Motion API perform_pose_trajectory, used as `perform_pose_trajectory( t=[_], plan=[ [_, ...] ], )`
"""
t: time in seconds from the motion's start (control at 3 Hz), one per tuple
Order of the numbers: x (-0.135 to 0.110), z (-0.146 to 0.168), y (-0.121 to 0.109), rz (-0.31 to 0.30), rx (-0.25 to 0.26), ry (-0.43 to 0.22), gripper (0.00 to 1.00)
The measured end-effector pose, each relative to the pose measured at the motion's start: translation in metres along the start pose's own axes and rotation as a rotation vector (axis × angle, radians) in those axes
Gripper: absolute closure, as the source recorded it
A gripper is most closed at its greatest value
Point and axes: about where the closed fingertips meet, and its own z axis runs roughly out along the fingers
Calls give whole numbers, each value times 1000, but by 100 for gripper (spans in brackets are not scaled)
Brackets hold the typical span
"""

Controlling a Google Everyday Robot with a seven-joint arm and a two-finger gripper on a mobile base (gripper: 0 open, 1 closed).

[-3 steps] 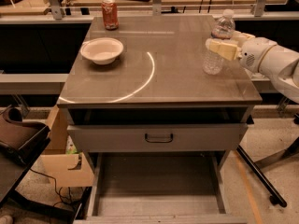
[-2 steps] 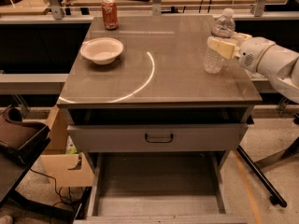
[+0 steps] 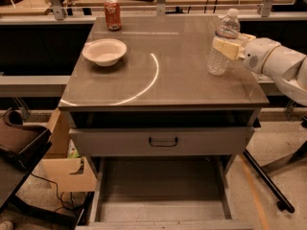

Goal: Move water bottle near coke can

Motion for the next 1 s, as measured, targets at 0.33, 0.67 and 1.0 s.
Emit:
perform_pose_trajectory(
  t=[0.33, 0.67, 1.0],
  plan=[
    [0, 0, 0, 0, 0, 0, 100],
    [-10, 9, 3, -20, -18, 14, 100],
    [-57, 36, 11, -90, -58, 42, 100]
  ],
)
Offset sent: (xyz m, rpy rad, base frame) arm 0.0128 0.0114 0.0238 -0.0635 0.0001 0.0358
